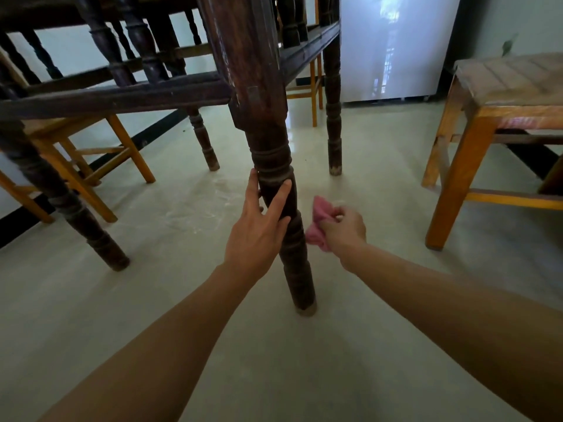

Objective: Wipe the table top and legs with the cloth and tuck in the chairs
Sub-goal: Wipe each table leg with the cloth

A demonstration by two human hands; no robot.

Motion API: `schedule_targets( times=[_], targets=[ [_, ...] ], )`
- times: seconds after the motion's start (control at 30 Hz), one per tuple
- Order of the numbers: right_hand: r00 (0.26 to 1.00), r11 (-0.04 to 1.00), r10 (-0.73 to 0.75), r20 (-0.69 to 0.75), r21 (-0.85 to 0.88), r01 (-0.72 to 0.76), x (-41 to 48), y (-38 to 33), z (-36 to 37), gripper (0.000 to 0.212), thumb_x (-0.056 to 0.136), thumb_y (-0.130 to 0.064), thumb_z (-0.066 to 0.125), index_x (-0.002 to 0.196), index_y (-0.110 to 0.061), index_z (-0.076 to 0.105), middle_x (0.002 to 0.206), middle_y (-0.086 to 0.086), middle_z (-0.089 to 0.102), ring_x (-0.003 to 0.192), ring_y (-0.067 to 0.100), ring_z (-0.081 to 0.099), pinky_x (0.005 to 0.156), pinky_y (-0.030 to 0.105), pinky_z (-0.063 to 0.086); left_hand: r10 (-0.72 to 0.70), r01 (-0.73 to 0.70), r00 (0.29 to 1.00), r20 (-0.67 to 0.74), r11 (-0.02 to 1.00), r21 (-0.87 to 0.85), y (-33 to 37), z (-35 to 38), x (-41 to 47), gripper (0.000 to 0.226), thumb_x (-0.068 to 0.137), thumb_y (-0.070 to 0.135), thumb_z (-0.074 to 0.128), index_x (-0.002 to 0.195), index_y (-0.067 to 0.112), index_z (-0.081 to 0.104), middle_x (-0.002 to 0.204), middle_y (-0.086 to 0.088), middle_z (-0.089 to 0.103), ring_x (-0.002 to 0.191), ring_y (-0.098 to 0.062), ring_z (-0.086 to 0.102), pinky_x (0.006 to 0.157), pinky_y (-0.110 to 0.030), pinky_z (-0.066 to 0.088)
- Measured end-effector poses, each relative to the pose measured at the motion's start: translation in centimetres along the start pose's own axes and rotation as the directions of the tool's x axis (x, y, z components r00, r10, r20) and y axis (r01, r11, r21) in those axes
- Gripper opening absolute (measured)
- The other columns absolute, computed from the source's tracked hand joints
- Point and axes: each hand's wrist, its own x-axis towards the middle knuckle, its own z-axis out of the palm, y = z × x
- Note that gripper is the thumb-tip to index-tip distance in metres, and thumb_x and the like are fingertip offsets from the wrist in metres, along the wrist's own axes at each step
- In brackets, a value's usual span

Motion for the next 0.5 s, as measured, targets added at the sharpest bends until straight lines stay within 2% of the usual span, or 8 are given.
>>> schedule_targets(
  times=[0.07,0.13,0.2,0.23,0.27,0.37,0.43,0.5],
  targets=[
    [0.994,0.998,0.011,0.106,0.059,-0.017,-1.6,2.3,0.9,0.006,0.096,-0.015,0.052,0.097,-0.015,0.059,0.088,0.005,0.063,0.070,0.017,0.063,0.058,0.023,0.052,0.038,-0.038,0.999,-0.034,0.999,-0.003,-0.2,0.4,0.0,0.073,0.093,0.023,0.059,0.150,0.033,0.015,0.160,-0.013,-0.007,0.120,-0.031,0.054,0.095,-0.041,0.049],
    [0.928,0.947,0.094,0.359,-0.320,0.029,-3.7,5.0,0.6,0.011,0.094,-0.012,0.055,0.090,-0.020,0.061,0.082,-0.003,0.064,0.064,0.013,0.060,0.055,0.017,0.047,0.064,-0.064,0.997,-0.044,0.998,0.004,-0.5,0.6,0.0,0.077,0.091,0.020,0.062,0.149,0.033,0.013,0.159,-0.015,-0.005,0.115,-0.031,0.058,0.090,-0.041,0.052],
    [0.794,0.748,0.401,0.458,-0.663,0.005,-4.4,6.8,-0.6,0.010,0.092,-0.009,0.060,0.093,-0.016,0.067,0.088,0.002,0.074,0.061,0.015,0.064,0.056,0.024,0.052,0.071,-0.071,0.997,-0.035,0.997,0.007,-0.7,0.8,-0.3,0.078,0.092,0.020,0.062,0.149,0.035,0.010,0.159,-0.014,-0.007,0.114,-0.031,0.058,0.090,-0.041,0.052],
    [0.786,0.722,0.435,0.440,-0.692,-0.012,-4.2,6.9,-1.2,0.008,0.092,-0.012,0.062,0.095,-0.013,0.069,0.090,0.006,0.075,0.061,0.018,0.067,0.057,0.027,0.054,0.069,-0.069,0.997,-0.023,0.998,0.005,-0.8,1.0,-0.4,0.077,0.093,0.020,0.060,0.148,0.036,0.008,0.159,-0.014,-0.008,0.115,-0.031,0.057,0.090,-0.041,0.052],
    [0.828,0.743,0.392,0.401,-0.669,-0.028,-3.4,6.5,-1.7,0.009,0.092,-0.018,0.064,0.097,-0.012,0.069,0.089,0.006,0.075,0.060,0.019,0.069,0.055,0.027,0.055,0.063,-0.063,0.998,-0.005,0.998,-0.002,-0.8,1.4,-0.7,0.076,0.094,0.021,0.057,0.148,0.038,0.007,0.159,-0.014,-0.007,0.117,-0.031,0.056,0.091,-0.042,0.051],
    [0.970,0.900,0.175,0.168,-0.427,-0.088,0.1,4.3,-1.9,0.003,0.093,-0.014,0.062,0.096,-0.013,0.062,0.092,0.000,0.069,0.062,0.015,0.068,0.050,0.023,0.054,0.064,-0.064,0.997,0.045,0.998,-0.010,-0.8,2.0,-1.4,0.069,0.097,0.023,0.052,0.149,0.036,0.009,0.158,-0.016,0.004,0.121,-0.034,0.054,0.093,-0.045,0.051],
    [0.997,0.939,0.064,0.043,-0.342,-0.045,2.4,4.2,-1.1,0.012,0.091,-0.010,0.062,0.095,-0.020,0.056,0.099,0.000,0.066,0.075,0.018,0.070,0.067,0.034,0.061,0.080,-0.081,0.994,0.074,0.997,0.019,-0.7,2.2,-1.8,0.064,0.095,0.021,0.054,0.149,0.029,0.021,0.154,-0.021,0.018,0.119,-0.037,0.054,0.091,-0.047,0.052],
    [1.000,0.948,0.006,0.008,-0.319,-0.003,2.1,5.9,0.2,0.019,0.087,-0.010,0.064,0.097,-0.023,0.055,0.099,0.001,0.065,0.085,0.020,0.067,0.079,0.038,0.059,0.101,-0.105,0.990,0.098,0.994,0.040,-0.8,2.6,-2.1,0.063,0.092,0.016,0.060,0.147,0.025,0.030,0.149,-0.024,0.029,0.114,-0.039,0.057,0.087,-0.046,0.053]
  ],
)
